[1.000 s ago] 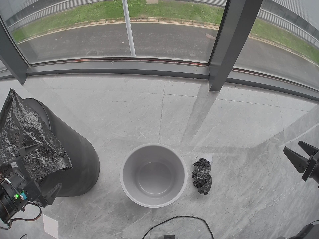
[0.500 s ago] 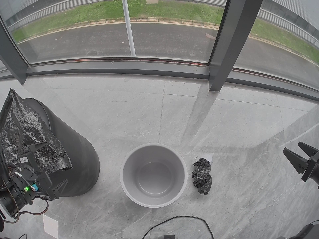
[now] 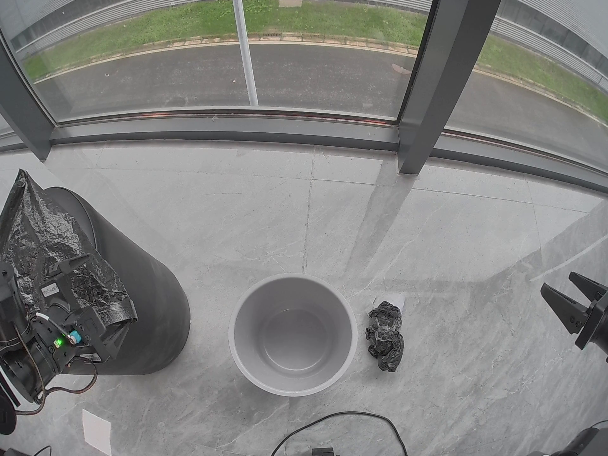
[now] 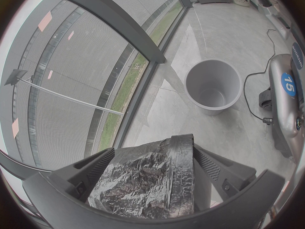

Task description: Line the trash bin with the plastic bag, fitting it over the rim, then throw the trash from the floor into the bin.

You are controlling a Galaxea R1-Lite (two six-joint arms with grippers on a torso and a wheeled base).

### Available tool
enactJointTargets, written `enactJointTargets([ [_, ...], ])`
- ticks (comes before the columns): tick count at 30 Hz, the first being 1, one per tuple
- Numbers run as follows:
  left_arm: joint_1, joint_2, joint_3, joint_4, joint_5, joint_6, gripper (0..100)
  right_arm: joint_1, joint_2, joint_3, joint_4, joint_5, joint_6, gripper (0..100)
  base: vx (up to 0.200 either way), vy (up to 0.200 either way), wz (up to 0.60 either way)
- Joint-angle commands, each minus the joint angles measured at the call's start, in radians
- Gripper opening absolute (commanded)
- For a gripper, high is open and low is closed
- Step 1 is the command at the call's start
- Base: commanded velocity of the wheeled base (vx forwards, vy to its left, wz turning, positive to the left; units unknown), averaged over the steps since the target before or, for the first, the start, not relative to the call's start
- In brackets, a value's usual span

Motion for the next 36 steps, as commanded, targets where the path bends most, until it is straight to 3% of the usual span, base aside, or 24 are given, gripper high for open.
enactJointTargets([
  [1, 0.003, 0.074, -0.001, -0.043, 0.001, 0.0, 100, 0.0, -0.005, 0.008, -0.002, 0.001, 0.0, 100, 0.0, 0.0, 0.0],
  [21, 0.05, 0.171, -0.019, -0.145, -0.002, 0.0, 100, 0.0, -0.008, 0.013, -0.002, 0.001, 0.001, 100, 0.0, 0.0, 0.0],
  [22, 0.05, 0.175, -0.024, -0.145, -0.002, -0.004, 0, 0.0, -0.007, 0.013, -0.002, 0.001, 0.001, 100, 0.0, 0.0, 0.0],
  [36, 0.061, 0.148, -0.014, -0.145, -0.004, -0.013, 0, 0.0, -0.016, 0.021, -0.002, 0.001, 0.001, 100, 0.0, 0.0, 0.0],
])
